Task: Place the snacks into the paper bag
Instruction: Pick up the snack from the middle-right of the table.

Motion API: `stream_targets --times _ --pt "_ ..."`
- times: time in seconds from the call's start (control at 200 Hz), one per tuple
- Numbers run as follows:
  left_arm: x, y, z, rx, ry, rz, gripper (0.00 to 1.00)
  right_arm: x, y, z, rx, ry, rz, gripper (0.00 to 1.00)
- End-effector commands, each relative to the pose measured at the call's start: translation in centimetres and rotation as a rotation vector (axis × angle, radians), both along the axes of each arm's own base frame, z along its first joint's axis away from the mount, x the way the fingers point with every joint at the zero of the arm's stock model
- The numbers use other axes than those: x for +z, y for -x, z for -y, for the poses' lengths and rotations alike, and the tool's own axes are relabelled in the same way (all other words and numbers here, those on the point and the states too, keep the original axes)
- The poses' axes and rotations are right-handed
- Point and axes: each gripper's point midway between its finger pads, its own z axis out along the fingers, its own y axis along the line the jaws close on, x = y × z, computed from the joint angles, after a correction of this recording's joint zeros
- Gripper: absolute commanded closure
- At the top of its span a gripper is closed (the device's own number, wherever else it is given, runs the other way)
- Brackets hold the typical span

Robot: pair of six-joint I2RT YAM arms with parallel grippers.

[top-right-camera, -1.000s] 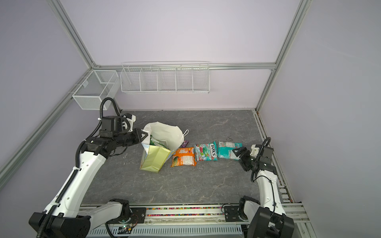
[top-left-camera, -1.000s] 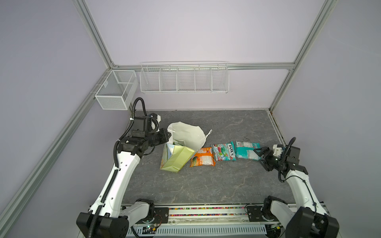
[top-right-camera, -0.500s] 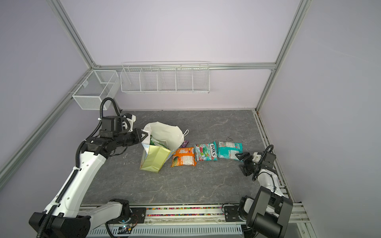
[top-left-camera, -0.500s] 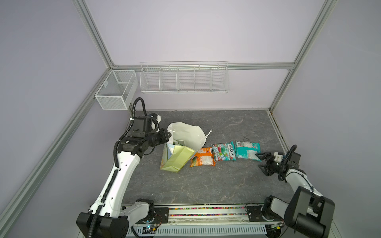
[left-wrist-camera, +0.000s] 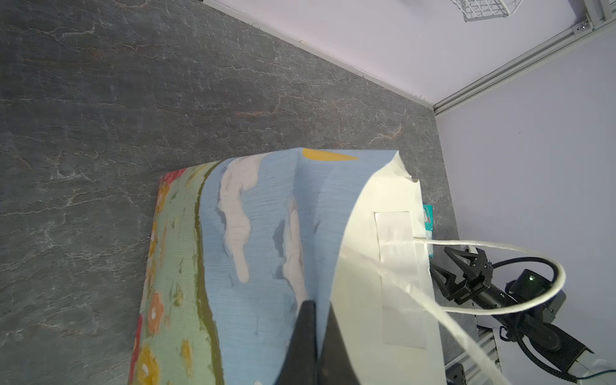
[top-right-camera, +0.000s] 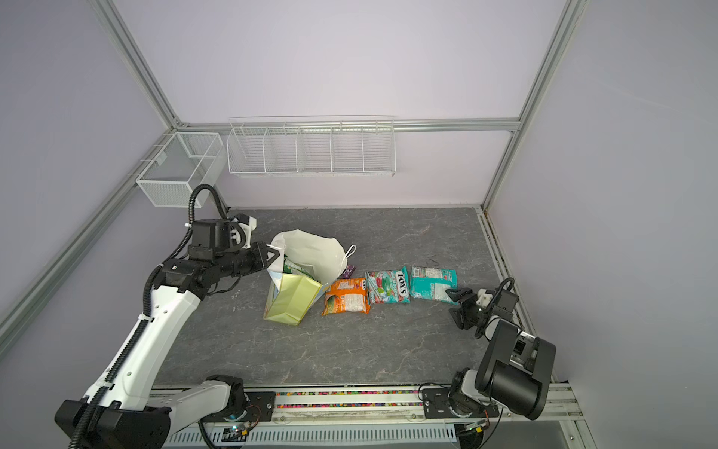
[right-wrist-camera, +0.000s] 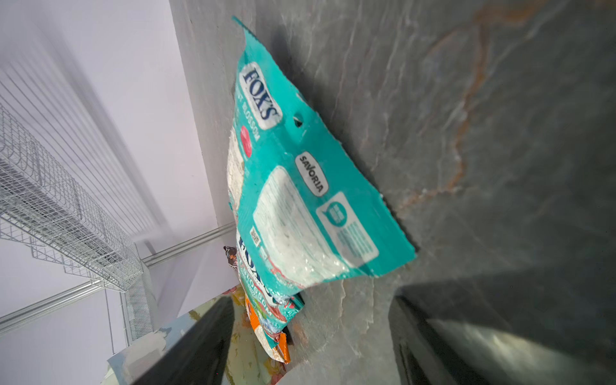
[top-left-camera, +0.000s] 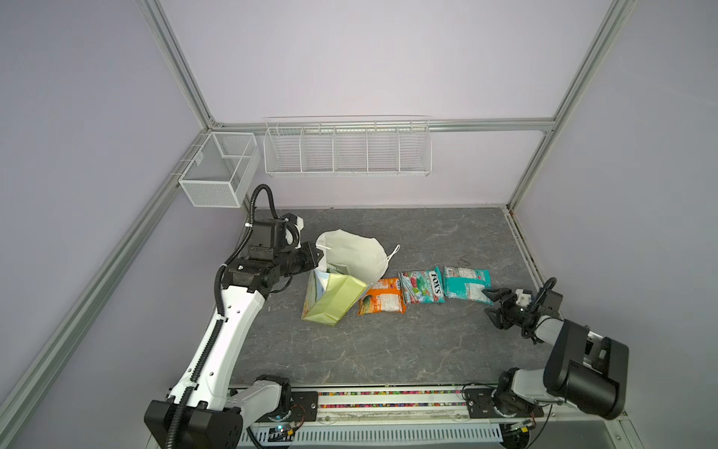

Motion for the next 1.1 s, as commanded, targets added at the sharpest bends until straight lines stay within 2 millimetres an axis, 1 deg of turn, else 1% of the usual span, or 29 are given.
stream_targets --times 0.0,0.3,0.45,0.595,0.71,0.815,0.925,1.01,1.095 --pt "1.8 -0.3 0.6 -0.02 0.034 0.064 1.0 -2.2 0.5 0.5 -0.05 -0.007 -0.065 0.26" --pt "1.8 -0.4 0.5 -0.016 0.031 0.061 1.0 -4.2 0.4 1.0 -0.076 -0.004 -0.112 0.34" --pt "1.7 -0.3 0.5 -0.015 0.032 0.06 1.0 -5.4 0.3 0.9 -0.079 -0.028 -0.131 0.46" --pt "1.9 -0.2 0.4 -0.013 0.03 0.062 1.0 -6.5 0.4 0.9 -0.085 -0.038 -0.152 0.54" --pt "1.8 -0.2 0.4 -0.011 0.029 0.061 1.0 -7.0 0.3 1.0 -0.089 -0.034 -0.157 0.6" --pt "1.9 -0.2 0.4 -0.012 0.027 0.061 1.0 -7.2 0.2 1.1 -0.087 -0.018 -0.159 0.64" --pt "2.0 -0.2 0.4 -0.013 0.029 0.063 1.0 -7.3 -0.1 1.1 -0.081 -0.003 -0.154 0.75" --pt "2.0 -0.1 0.3 -0.013 0.026 0.063 1.0 -7.2 -0.3 1.0 -0.075 0.008 -0.148 0.87" --pt "2.1 0.0 0.3 -0.012 0.024 0.065 1.0 -7.0 -0.5 0.9 -0.069 0.015 -0.14 0.93"
